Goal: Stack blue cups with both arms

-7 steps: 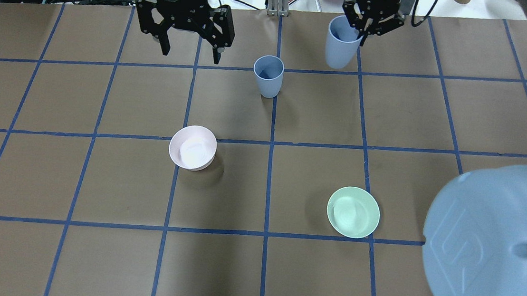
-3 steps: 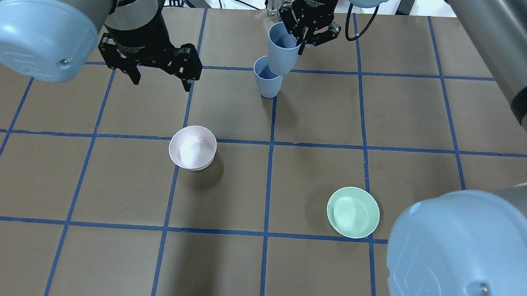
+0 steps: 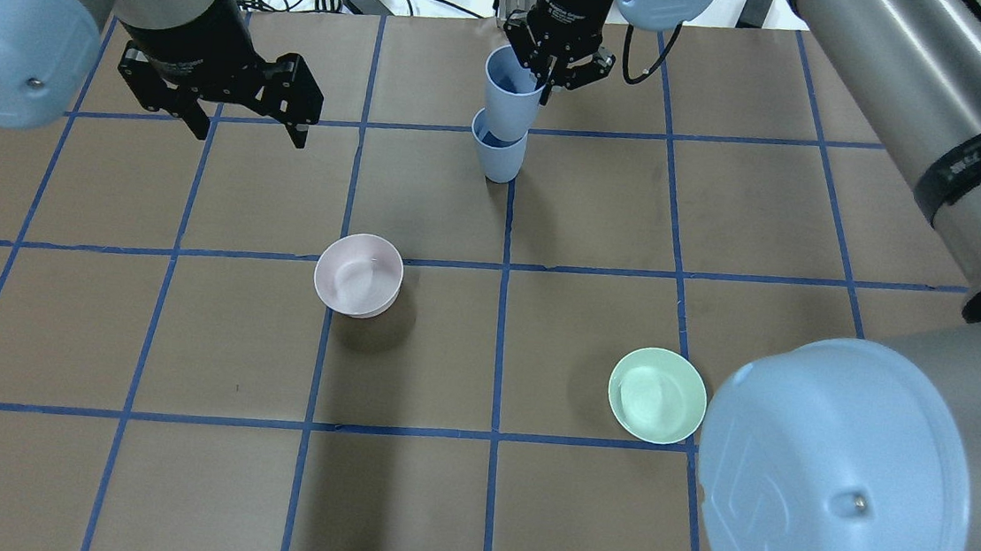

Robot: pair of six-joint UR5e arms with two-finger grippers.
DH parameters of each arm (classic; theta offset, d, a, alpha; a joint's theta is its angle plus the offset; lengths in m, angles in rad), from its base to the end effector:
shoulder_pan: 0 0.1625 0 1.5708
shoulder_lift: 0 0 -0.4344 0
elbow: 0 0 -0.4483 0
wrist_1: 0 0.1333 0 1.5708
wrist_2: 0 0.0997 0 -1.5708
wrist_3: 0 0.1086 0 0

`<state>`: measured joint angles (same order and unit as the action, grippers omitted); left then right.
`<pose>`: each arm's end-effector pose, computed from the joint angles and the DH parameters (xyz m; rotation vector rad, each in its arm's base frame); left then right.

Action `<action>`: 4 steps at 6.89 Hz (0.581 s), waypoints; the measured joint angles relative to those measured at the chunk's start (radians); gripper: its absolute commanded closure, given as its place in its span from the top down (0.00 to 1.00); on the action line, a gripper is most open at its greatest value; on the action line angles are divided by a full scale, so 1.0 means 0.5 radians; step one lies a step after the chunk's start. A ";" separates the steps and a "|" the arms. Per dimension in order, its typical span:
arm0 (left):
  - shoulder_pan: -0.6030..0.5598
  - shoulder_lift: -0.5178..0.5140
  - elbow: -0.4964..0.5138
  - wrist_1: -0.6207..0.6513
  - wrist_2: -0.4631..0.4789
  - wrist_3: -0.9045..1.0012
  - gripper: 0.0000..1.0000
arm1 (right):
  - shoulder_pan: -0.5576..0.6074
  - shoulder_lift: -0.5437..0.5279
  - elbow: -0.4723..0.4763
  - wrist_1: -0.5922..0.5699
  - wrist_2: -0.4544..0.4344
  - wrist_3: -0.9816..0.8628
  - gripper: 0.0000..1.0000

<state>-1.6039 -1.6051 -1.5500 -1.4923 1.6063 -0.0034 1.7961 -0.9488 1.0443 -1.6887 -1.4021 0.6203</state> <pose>-0.1482 -0.5651 0.4888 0.0443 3.1053 -0.1019 0.3267 -0.7473 0.3680 0.5815 2.9204 0.0729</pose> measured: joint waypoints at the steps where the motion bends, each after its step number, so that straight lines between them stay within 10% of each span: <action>1: 0.006 -0.007 0.015 -0.008 -0.019 0.003 1.00 | 0.020 0.017 -0.001 -0.022 -0.005 0.034 0.00; 3: 0.009 -0.010 0.022 -0.012 -0.033 0.004 1.00 | 0.032 0.043 -0.002 -0.050 -0.014 0.052 0.00; 4: 0.010 -0.008 0.022 -0.012 -0.032 0.004 1.00 | 0.033 0.063 -0.002 -0.068 -0.021 0.046 0.18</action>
<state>-1.5990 -1.6092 -1.5388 -1.4982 1.5903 -0.0016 1.8128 -0.9173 1.0431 -1.7227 -1.4127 0.6434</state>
